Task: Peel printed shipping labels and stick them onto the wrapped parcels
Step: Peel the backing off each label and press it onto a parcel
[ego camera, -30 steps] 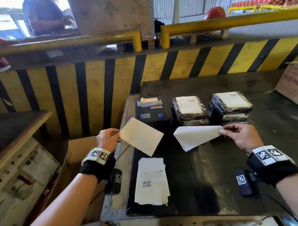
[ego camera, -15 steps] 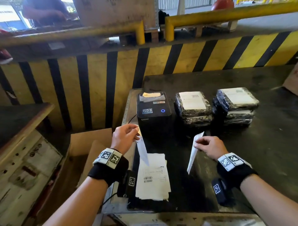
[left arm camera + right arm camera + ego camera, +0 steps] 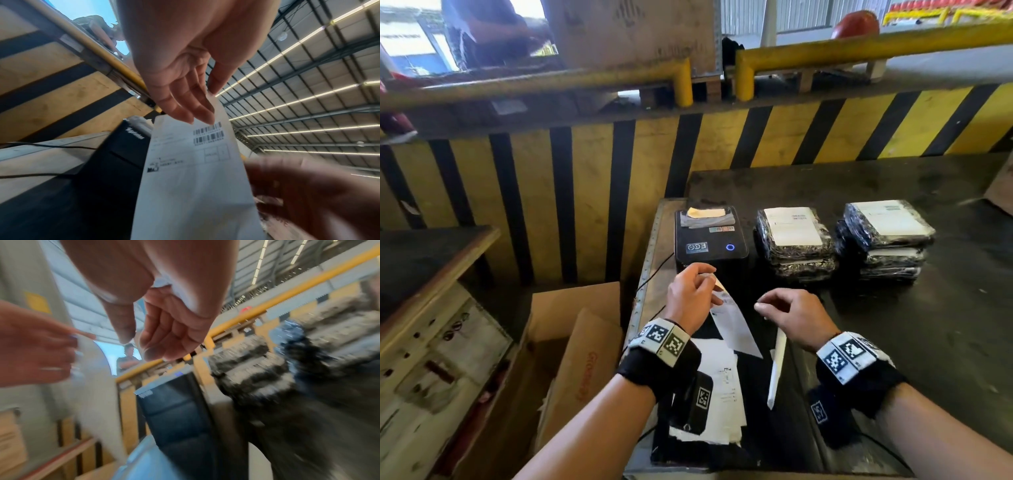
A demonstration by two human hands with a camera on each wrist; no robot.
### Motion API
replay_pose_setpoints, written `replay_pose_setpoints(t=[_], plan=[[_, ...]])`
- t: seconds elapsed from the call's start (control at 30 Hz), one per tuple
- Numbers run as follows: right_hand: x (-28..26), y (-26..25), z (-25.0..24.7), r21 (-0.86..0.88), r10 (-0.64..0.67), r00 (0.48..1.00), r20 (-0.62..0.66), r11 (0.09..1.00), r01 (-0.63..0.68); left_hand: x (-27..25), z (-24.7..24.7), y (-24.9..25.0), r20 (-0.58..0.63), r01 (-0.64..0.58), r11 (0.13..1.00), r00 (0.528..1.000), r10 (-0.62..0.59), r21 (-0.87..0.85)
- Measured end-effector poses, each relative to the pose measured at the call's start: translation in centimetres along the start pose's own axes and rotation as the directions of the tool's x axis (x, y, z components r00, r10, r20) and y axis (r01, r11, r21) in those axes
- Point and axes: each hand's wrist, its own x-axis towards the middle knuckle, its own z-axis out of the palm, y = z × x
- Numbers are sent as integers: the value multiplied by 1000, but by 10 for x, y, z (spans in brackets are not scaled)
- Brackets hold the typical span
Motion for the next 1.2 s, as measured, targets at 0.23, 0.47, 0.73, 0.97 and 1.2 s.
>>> replay_pose_setpoints(t=[0.23,0.47,0.73,0.97,1.2], plan=[[3,-43,-28,-124,-215,975,-59,971,207,12,22,33,-72,-116,993,991,114,-24],[3,-43,-46,-157,-272,954,-124,955,252,20,36,48,-51,-189,980,981,186,-56],[7,-33,-69,-158,-231,949,-215,967,200,34,43,51,-57,-213,972,976,209,-94],[19,-7,-109,51,-47,936,-348,996,69,56,73,34,181,-55,998,982,55,-6],[56,31,-134,275,63,935,-349,961,38,83,106,37,235,-111,994,966,109,-4]])
